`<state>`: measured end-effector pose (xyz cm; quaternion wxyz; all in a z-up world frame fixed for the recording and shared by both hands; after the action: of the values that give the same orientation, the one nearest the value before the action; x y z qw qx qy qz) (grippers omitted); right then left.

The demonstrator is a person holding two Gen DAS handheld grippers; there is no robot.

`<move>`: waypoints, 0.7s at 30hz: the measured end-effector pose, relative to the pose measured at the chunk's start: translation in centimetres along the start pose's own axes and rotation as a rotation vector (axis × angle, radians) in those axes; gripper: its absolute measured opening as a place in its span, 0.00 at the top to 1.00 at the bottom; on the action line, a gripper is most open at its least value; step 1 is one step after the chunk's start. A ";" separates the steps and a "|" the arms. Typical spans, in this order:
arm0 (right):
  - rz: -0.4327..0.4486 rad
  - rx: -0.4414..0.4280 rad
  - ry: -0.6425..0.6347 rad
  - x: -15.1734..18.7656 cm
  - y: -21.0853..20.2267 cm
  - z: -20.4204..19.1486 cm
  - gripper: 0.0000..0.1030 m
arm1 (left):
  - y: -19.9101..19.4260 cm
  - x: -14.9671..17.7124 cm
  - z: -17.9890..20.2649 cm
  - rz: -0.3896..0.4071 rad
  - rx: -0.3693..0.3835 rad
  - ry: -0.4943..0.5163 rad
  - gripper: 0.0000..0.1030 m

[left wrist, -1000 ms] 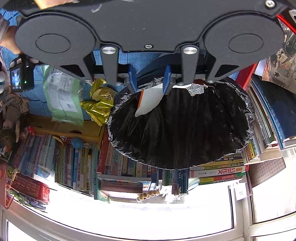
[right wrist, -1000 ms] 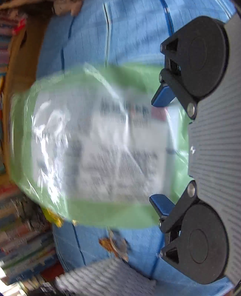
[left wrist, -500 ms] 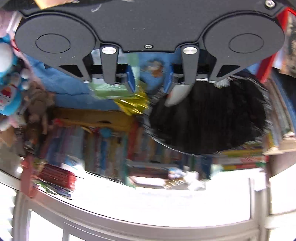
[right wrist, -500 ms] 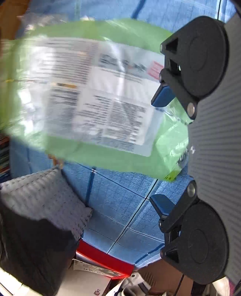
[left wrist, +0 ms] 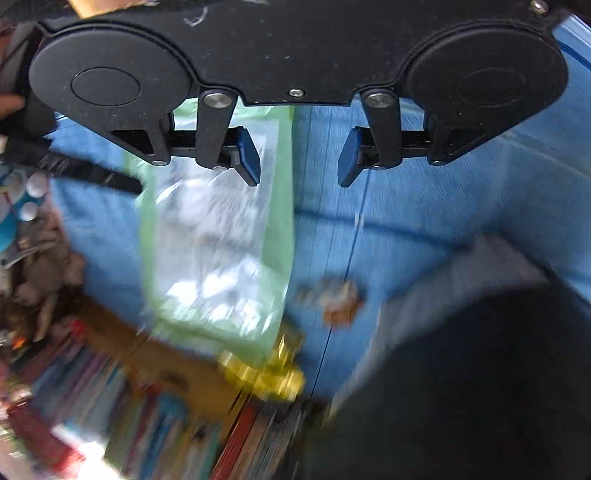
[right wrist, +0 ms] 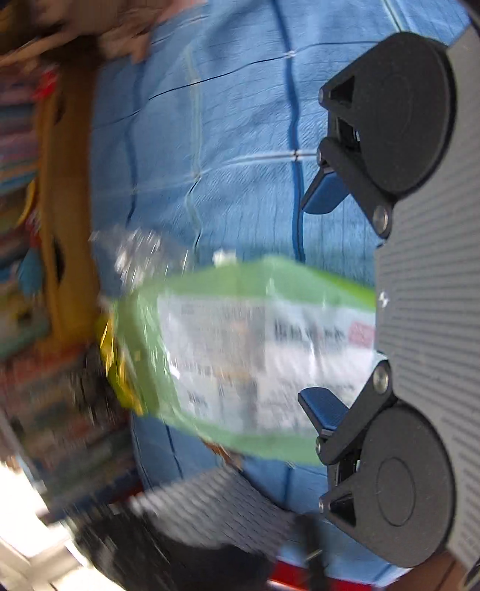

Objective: Collect trash
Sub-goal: 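Lift the green bag with the right gripper toward the bin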

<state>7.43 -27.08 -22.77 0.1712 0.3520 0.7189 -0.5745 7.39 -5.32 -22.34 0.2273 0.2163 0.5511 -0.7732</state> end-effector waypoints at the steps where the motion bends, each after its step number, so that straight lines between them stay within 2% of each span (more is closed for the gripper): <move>1: -0.013 0.007 0.029 0.0 0.6 0.6 0.02 | 1.1 0.5 -0.1 -0.029 -0.007 -0.018 0.57; 4: -0.069 -0.017 0.111 0.5 2.6 1.5 0.07 | 3.4 1.9 -0.1 -0.073 0.001 -0.071 0.56; 5: -0.095 -0.024 0.139 0.9 3.2 1.6 0.18 | 4.0 2.2 0.1 -0.085 0.020 -0.086 0.59; 6: -0.123 -0.031 0.171 1.4 3.7 1.5 0.37 | 4.6 2.7 0.4 -0.101 0.045 -0.101 0.62; 7: -0.154 -0.040 0.205 1.8 4.2 1.3 0.54 | 4.8 3.0 0.8 -0.106 0.069 -0.111 0.81; 8: -0.177 -0.033 0.224 2.4 4.4 1.1 0.76 | 4.9 3.1 1.3 -0.111 0.095 -0.109 1.00; 9: -0.183 -0.022 0.224 2.6 4.5 0.8 0.85 | 4.9 3.3 1.5 -0.118 0.088 -0.091 1.00; 15: -0.130 -0.046 0.212 2.0 2.5 -0.7 0.93 | 1.6 2.4 2.8 -0.009 0.082 0.091 1.00; 18: -0.090 -0.073 0.209 0.9 0.8 -1.3 0.95 | -1.3 0.4 3.8 0.066 0.085 0.128 1.00; 21: -0.025 -0.115 0.187 -1.1 -1.5 -2.4 0.95 | -5.1 -2.4 5.4 0.174 0.108 0.179 1.00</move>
<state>7.57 -25.26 -20.28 0.1160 0.3846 0.7677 -0.4992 5.88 -8.70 -15.46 0.2312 0.3432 0.5059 -0.7568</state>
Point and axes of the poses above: each gripper's, at about its wrist camera, not at the fingertips, and y roughly the way its jaws point, z to its right, x to its underside, the point moved 9 cm from there along y, roughly the way its jaws point, and after that the axes turned 13 degrees about z, right-handed, at the moved point
